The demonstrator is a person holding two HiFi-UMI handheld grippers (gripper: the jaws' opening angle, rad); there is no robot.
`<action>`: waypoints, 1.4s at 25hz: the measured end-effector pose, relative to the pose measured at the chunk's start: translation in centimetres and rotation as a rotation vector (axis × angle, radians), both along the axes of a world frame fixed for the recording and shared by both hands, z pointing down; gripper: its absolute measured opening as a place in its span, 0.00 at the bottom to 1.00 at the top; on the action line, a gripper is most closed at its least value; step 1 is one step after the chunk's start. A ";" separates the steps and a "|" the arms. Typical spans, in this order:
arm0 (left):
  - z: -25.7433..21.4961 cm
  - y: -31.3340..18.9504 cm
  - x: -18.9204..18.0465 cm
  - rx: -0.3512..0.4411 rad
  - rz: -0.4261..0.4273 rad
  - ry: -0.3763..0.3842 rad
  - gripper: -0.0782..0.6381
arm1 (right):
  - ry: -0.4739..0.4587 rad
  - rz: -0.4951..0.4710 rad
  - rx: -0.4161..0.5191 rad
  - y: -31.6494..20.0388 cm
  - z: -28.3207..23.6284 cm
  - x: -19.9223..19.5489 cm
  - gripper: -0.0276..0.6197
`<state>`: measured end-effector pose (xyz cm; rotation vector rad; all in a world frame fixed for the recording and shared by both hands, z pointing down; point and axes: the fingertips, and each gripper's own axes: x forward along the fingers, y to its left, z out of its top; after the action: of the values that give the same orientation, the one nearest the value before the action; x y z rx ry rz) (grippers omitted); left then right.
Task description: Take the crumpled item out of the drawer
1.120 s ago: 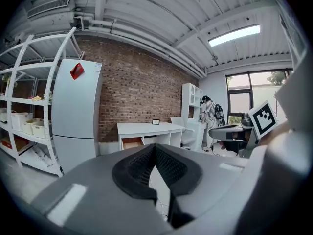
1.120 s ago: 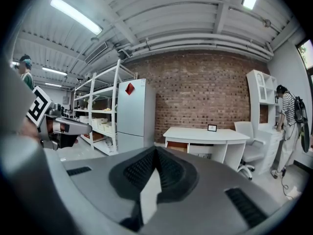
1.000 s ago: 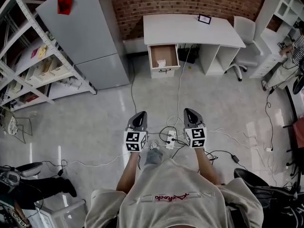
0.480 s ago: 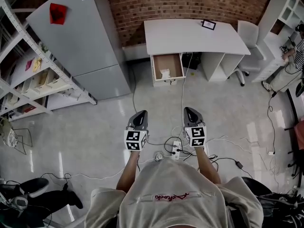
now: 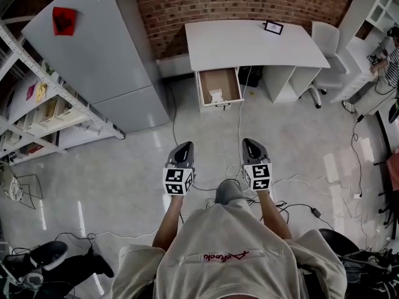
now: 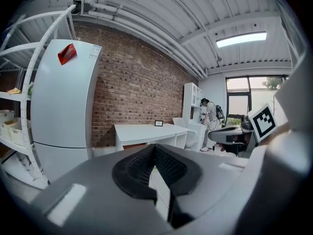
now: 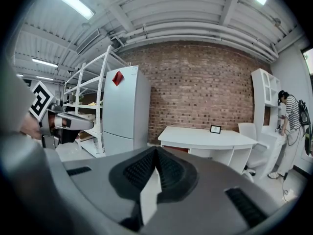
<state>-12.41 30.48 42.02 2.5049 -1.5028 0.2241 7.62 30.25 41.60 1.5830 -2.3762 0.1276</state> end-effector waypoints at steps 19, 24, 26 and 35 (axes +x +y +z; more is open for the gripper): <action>1.5 -11.0 0.4 -0.006 -0.001 -0.034 0.12 | -0.030 -0.038 -0.027 -11.5 2.8 -0.8 0.06; 1.7 -17.2 1.5 -0.019 -0.004 -0.040 0.12 | -0.036 -0.040 -0.035 -17.3 3.1 0.3 0.06; 1.5 -19.7 2.5 -0.020 -0.002 -0.041 0.12 | -0.038 -0.038 -0.042 -19.8 3.2 1.2 0.06; 1.1 -31.5 4.8 -0.052 -0.031 -0.046 0.12 | -0.039 -0.078 -0.075 -32.2 3.0 3.2 0.06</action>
<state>-7.56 -0.98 43.10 2.4506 -1.5311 0.3136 10.82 -1.93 44.64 1.4645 -2.4288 0.2305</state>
